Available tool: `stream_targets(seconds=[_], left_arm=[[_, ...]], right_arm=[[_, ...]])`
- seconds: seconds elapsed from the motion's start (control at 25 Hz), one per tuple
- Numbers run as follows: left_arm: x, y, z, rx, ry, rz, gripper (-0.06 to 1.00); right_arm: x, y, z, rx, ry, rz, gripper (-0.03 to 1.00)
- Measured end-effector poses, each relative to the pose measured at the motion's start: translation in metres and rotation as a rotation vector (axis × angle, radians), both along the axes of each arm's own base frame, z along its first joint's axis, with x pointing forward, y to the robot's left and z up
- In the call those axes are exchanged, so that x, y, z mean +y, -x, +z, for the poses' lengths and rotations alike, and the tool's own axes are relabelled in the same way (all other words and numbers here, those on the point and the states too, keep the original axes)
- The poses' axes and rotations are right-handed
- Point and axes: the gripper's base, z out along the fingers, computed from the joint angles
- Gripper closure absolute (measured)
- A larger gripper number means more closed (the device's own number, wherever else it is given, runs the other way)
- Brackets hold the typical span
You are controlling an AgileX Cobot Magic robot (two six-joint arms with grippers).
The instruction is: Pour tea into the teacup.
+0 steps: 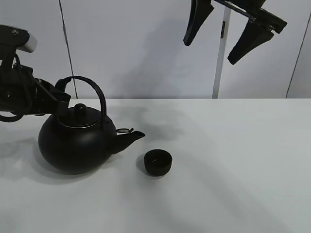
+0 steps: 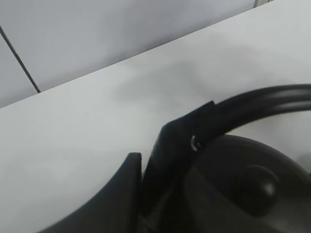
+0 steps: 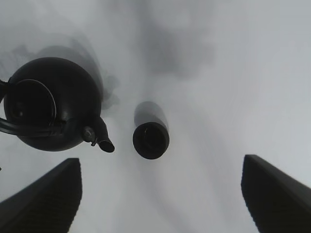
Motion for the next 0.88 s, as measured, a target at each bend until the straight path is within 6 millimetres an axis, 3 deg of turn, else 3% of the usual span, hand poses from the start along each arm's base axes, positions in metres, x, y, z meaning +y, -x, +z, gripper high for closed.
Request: stream_targets(seconds=[0.56,0.88], left_arm=[[-0.002,-0.009,0.006,-0.002,-0.03,-0.002,0.8],[-0.015,-0.007,0.007,-0.01,-0.071,-0.054,0.81]], right_arm=[[0.0,0.0,0.0,-0.001,0.001,0.003,0.36],[0.0,0.0,0.0,-0.001,0.0,0.003,0.36]])
